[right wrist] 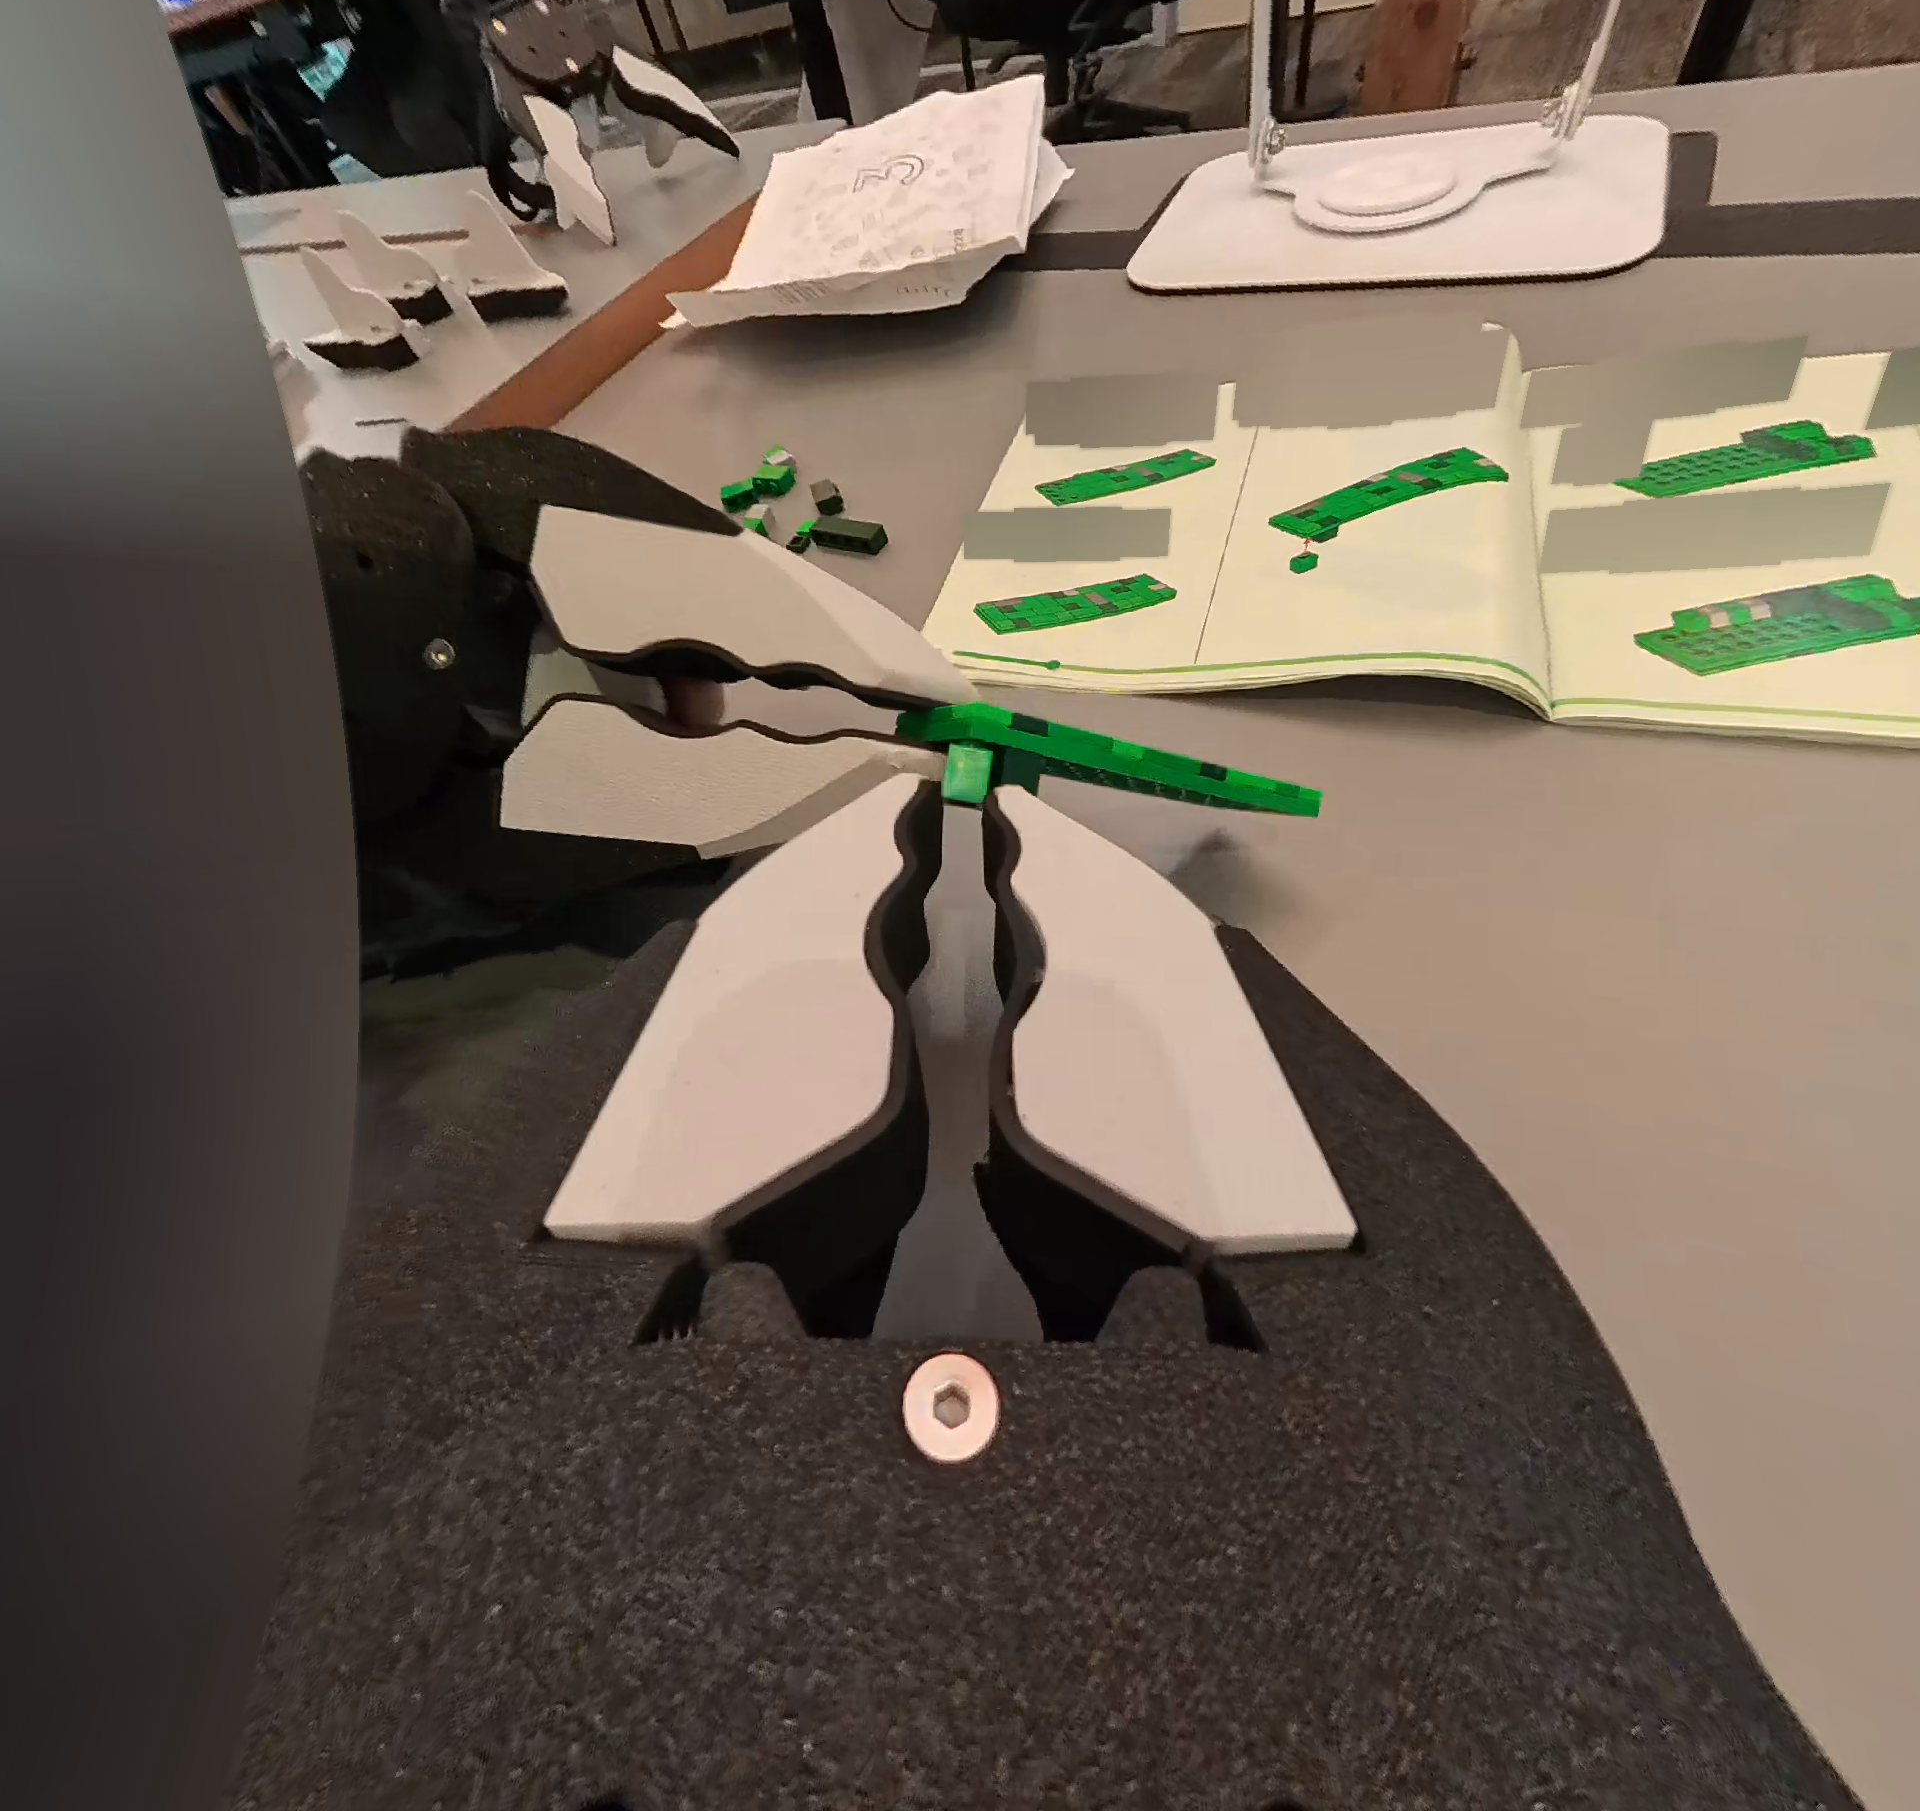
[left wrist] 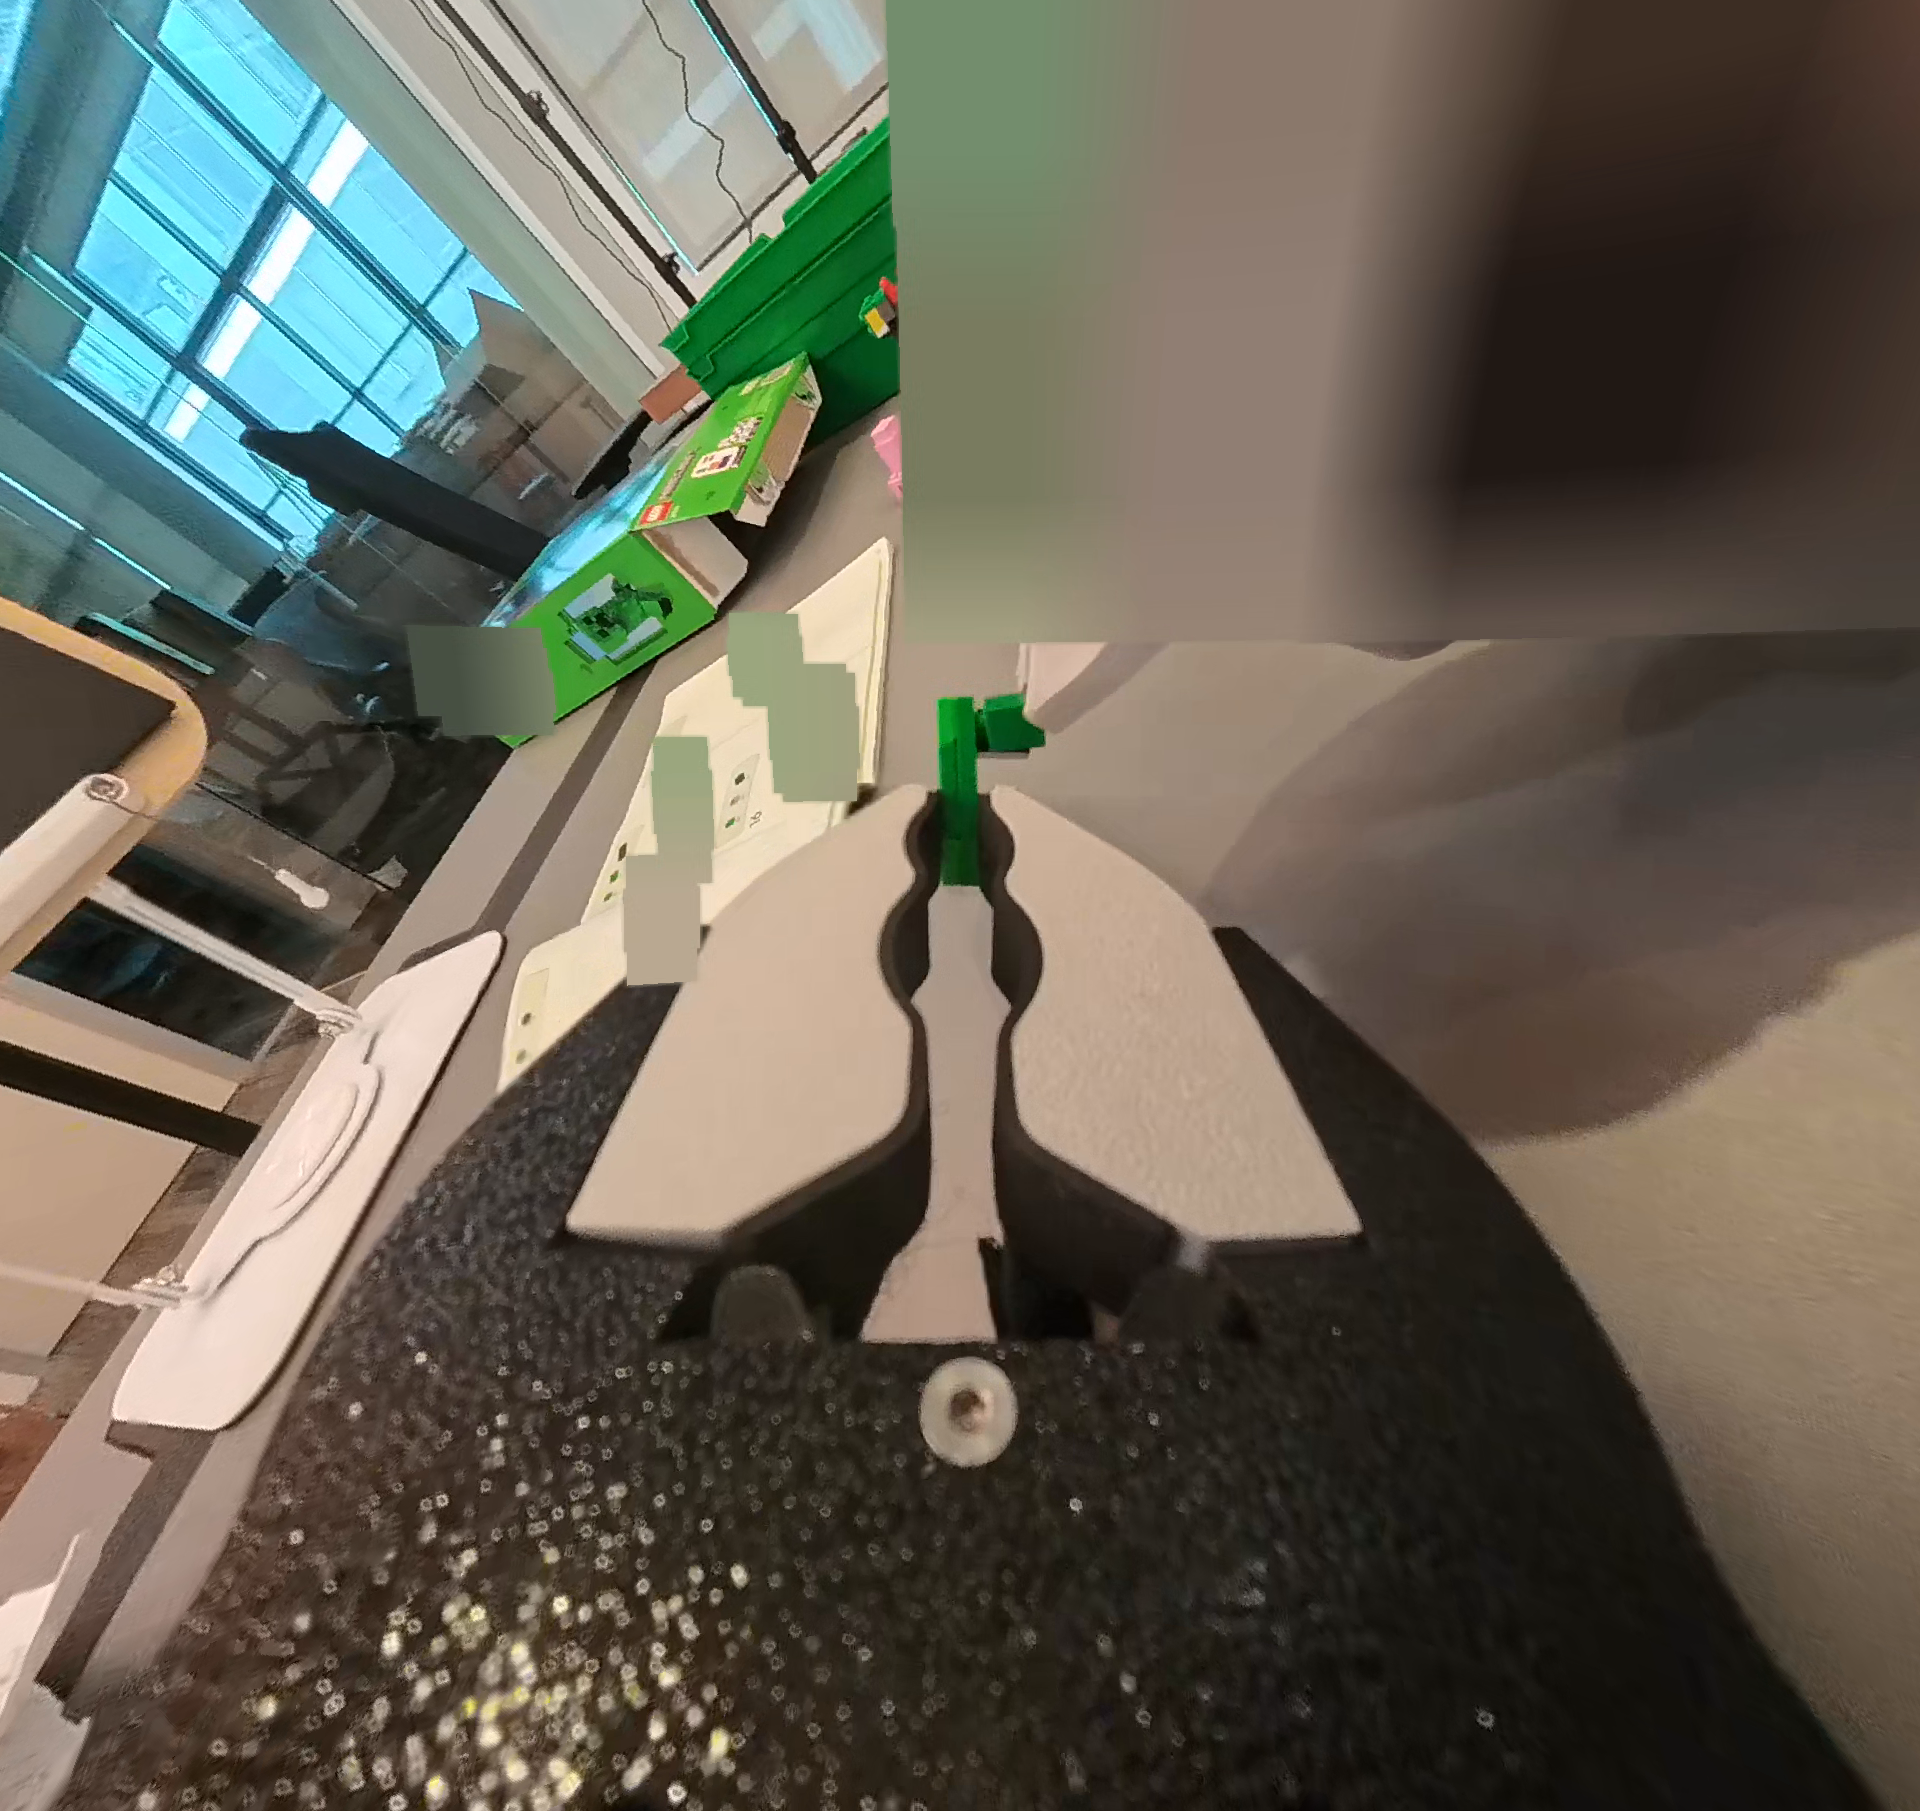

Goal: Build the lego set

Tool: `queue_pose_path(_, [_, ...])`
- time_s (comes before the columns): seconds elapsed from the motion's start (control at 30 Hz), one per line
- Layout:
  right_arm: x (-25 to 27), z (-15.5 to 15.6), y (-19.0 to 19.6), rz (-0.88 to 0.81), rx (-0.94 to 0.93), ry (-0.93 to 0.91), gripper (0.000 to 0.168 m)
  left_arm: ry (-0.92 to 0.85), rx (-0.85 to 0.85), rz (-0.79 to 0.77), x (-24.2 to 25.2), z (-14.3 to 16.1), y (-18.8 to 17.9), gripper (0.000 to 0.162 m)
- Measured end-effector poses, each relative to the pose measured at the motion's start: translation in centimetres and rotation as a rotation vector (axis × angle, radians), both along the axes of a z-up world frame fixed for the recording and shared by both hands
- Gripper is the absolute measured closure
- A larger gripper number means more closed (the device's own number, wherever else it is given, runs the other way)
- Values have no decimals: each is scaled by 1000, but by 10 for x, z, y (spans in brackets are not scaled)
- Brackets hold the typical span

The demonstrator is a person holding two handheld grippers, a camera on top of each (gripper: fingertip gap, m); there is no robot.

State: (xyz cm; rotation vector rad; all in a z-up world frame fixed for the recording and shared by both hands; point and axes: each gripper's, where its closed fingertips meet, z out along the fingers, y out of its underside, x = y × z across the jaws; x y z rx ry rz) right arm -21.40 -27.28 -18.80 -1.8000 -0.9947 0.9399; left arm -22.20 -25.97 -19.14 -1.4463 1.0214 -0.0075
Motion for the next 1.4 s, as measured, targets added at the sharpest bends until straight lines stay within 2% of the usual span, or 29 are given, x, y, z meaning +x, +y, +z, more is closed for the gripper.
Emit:
queue_pose_path(0.3, [0,-8,5,-57,94,-35,161,32,-50,40,-1,-7,4,156])
queue_pose_path(0.63, [-1,7,7,-116,379,-127,159,-54,-30,62,-1,4,3,156])
queue_pose_path(0.7, [1,11,10,-143,388,-117,152,-53,-21,37,3,5,0,156])
queue_pose_path(0.83, [3,11,13,-135,358,-112,148,-39,-23,24,6,3,-1,156])
queue_pose_path(1.1, [2,6,11,-69,394,-130,153,-30,-58,0,7,-3,-2,156])
queue_pose_path(1.4, [-2,-8,9,-23,440,-103,156,154,9,17,5,-14,0,156])
